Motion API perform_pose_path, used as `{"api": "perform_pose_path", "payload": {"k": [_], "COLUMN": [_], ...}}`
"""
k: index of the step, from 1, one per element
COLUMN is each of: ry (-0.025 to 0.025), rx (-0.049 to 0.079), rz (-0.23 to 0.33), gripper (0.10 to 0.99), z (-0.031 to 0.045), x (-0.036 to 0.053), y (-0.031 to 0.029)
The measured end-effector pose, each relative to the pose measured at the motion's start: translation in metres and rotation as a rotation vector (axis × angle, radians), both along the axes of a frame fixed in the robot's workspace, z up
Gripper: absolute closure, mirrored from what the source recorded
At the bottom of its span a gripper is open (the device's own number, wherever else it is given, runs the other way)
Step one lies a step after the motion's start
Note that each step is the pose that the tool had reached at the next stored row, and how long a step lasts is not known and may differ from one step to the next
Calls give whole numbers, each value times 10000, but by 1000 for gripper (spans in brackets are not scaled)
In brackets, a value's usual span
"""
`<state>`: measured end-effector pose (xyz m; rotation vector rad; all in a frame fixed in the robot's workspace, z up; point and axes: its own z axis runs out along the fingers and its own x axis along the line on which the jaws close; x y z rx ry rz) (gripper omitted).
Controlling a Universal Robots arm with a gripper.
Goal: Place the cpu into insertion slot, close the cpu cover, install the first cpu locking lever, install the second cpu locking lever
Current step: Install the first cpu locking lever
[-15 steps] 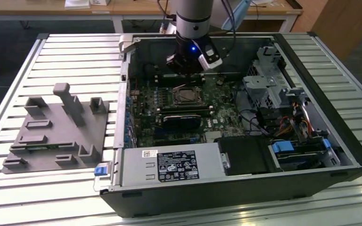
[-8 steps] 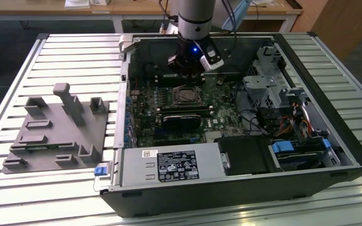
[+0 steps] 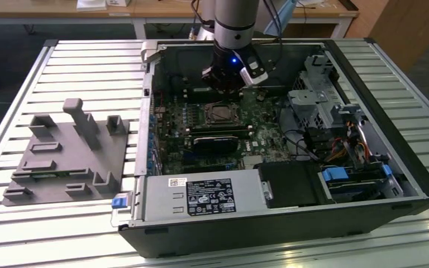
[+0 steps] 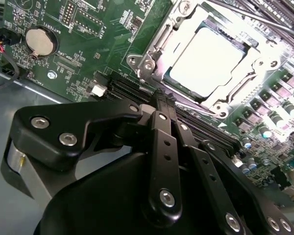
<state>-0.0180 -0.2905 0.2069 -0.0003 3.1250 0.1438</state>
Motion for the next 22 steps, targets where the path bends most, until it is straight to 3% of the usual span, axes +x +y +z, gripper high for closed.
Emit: {"api": "perform_pose_path", "payload": {"k": [7, 17, 22], "ry": [30, 32, 41], "rx": [0, -2, -79], "rz": [-1, 7, 7], "gripper": [980, 980, 980], "z": [-66, -54, -80], "x": [14, 16, 15], "y": [0, 1, -2]}}
